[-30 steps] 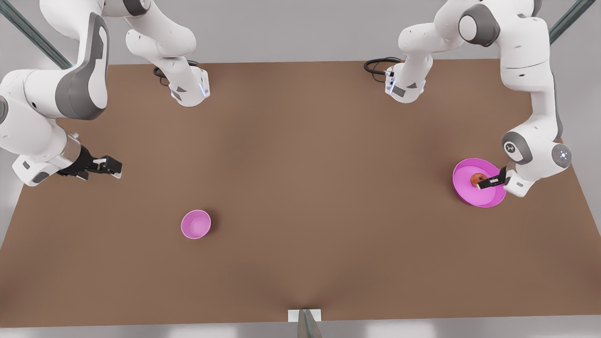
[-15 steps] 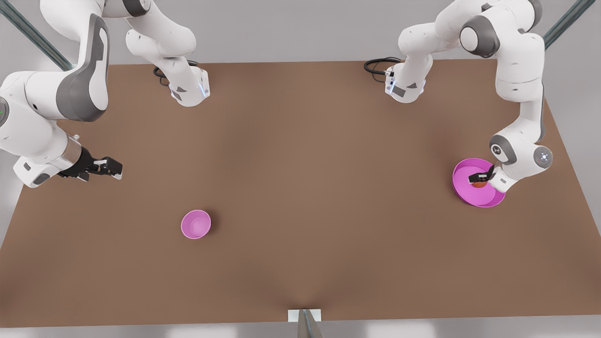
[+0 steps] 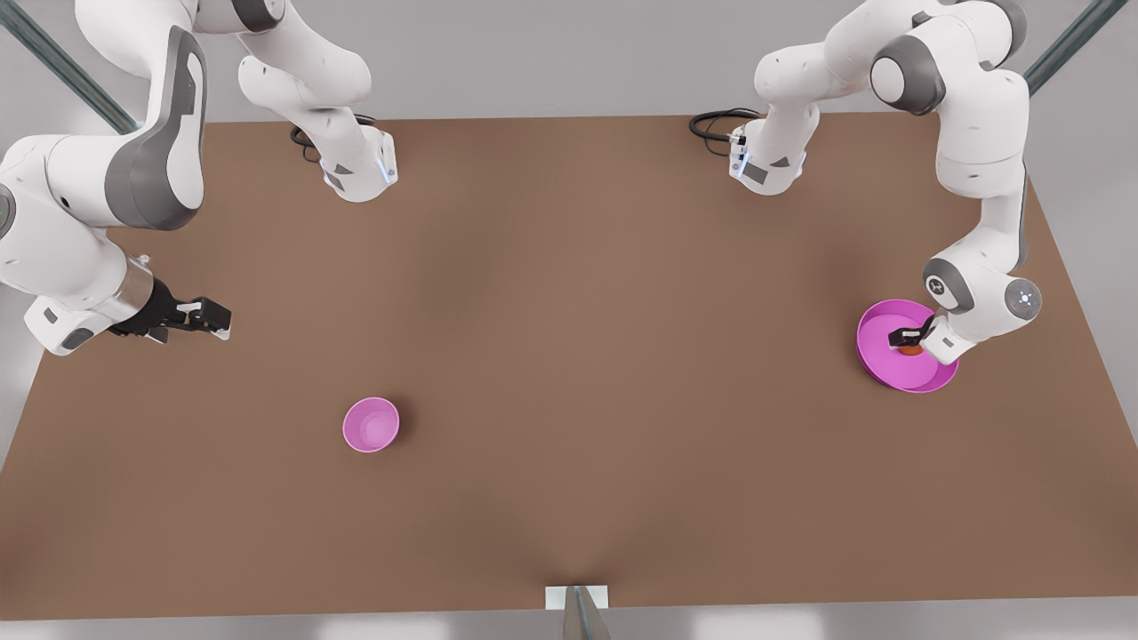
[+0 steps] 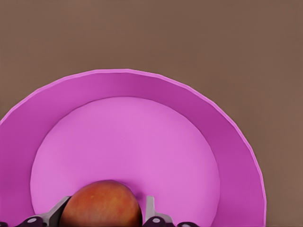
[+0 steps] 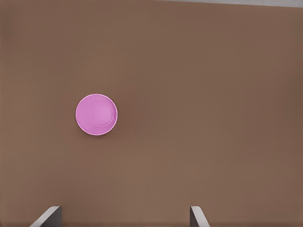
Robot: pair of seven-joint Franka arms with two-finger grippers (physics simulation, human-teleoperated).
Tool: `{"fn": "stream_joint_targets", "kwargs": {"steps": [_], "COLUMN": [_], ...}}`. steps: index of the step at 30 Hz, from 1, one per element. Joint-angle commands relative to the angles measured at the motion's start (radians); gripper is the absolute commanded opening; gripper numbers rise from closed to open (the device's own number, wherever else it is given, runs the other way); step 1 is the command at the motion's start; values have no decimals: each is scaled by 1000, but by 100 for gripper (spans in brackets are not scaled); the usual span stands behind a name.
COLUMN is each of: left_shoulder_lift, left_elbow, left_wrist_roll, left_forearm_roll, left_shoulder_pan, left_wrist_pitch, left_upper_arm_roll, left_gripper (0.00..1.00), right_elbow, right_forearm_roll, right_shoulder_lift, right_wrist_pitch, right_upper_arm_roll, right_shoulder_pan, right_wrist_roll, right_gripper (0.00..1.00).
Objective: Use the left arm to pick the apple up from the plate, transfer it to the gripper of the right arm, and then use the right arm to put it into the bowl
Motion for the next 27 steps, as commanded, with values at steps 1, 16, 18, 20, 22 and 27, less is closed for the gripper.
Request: {"fn": "stream_joint_targets", "kwargs": {"steps": [1,16,18,20,22,27], "left_shoulder_lift": [-1,-57,-48,-30,41,102], "left_elbow": [0,115,232,299,424,494], "left_wrist_roll": [62,67,47,-59,-234,-119], "left_forearm_roll": [1,-95,-266,-369,-370,-597], "left_shoulder_pan": [0,-3,-21,-40,-205,-310], "left_wrist_pitch": [4,-59,-65,-64,-64,-52], "left_upper_arm_roll": [0,-127,-247,-377,-379,-601], "left_gripper": [79,73,71,71,71,71], "right_elbow": [0,0,0,0,0,0], "right_forearm_roll": [1,1,1,1,1,1], "right_shoulder_lift": [-1,-1,-1,-1,-1,0], "right_wrist_pitch": [-1,-2,-2,-2,-2,1], "right_upper_arm_roll": [-1,1,1,1,1,4], "right_shoulder_pan": [0,-6,-6,-8,-8,-5], "right_wrist_roll": [-2,-2,-2,-2,-8,-2], "right_gripper": [100,100,100,100,100,100]}}
